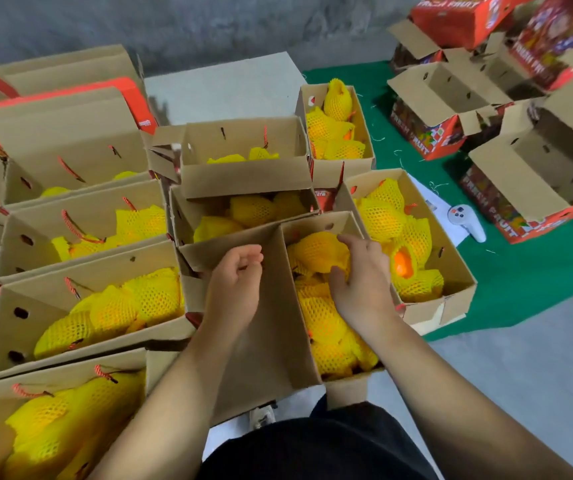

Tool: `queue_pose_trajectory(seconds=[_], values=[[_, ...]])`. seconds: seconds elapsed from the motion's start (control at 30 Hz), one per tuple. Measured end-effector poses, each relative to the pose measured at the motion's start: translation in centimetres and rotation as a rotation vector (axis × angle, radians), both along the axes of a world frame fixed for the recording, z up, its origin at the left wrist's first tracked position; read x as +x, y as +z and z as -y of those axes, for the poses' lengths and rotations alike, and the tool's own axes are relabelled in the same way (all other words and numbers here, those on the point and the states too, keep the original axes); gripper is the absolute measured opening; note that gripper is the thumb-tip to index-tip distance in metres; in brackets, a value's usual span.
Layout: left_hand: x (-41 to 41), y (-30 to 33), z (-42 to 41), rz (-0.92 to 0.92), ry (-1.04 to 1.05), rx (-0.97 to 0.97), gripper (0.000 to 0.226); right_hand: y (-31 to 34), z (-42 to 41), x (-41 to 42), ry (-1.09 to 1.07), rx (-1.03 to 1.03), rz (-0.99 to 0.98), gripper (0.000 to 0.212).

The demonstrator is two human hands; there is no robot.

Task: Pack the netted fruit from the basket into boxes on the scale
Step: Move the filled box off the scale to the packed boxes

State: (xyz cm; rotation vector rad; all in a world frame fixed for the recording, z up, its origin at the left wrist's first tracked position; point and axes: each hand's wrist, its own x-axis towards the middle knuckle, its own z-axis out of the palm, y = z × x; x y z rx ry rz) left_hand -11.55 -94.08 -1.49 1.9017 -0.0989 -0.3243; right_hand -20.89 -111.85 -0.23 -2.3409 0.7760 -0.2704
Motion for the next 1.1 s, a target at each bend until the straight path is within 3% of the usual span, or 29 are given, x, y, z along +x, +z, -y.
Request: queue_pose_trajectory(seconds=[0.2,0.37,0.47,0.6,0.7,0.8,0.9,0.97,1.0,1.03,1.1], values=[[5.0,0.8,1.2,0.087,0.082,0.116,0.036,0.7,2.0,5.4,0.174,-0.047,0.022,0.040],[9.5,0.2,1.1,0.050,0.057,0.662,0.041,0.5,5.1,13.9,0.345,-0.211,-0.243,0.041],[9.7,-0.4,2.1,-0.017,0.102,0.797,0.041,-0.3,6.3,17.3,0.457,-0.208,-0.425,0.042],[9.7,-0.9,2.5,-0.084,0.202,0.847,0.052,-1.2,6.6,17.5,0.471,-0.184,-0.223,0.038],[9.8,-0.5,2.9,-0.053,0.209,0.818,0.059,-1.8,7.0,16.7,0.476,-0.123,-0.057,0.040],[10.8,0.4,3.6,0.079,0.219,0.712,0.068,-1.8,7.7,17.2,0.405,-0.011,0.030,0.018],[12.7,1.9,5.8,-0.056,0.320,0.063,0.091,-1.5,9.0,19.2,0.257,0.199,0.039,0.007],[14.6,2.4,7.1,-0.203,0.482,-0.168,0.084,-1.2,9.7,20.9,0.178,0.340,0.031,0.017],[15.6,2.5,7.6,-0.220,0.503,-0.124,0.076,-0.9,10.1,21.7,0.172,0.385,-0.020,0.027],[16.5,2.3,7.8,-0.205,0.459,0.038,0.067,-0.4,10.1,22.5,0.154,0.454,-0.055,0.038],[17.5,1.6,7.3,-0.142,0.287,0.565,0.053,0.7,10.0,24.1,0.213,0.479,-0.221,0.050]])
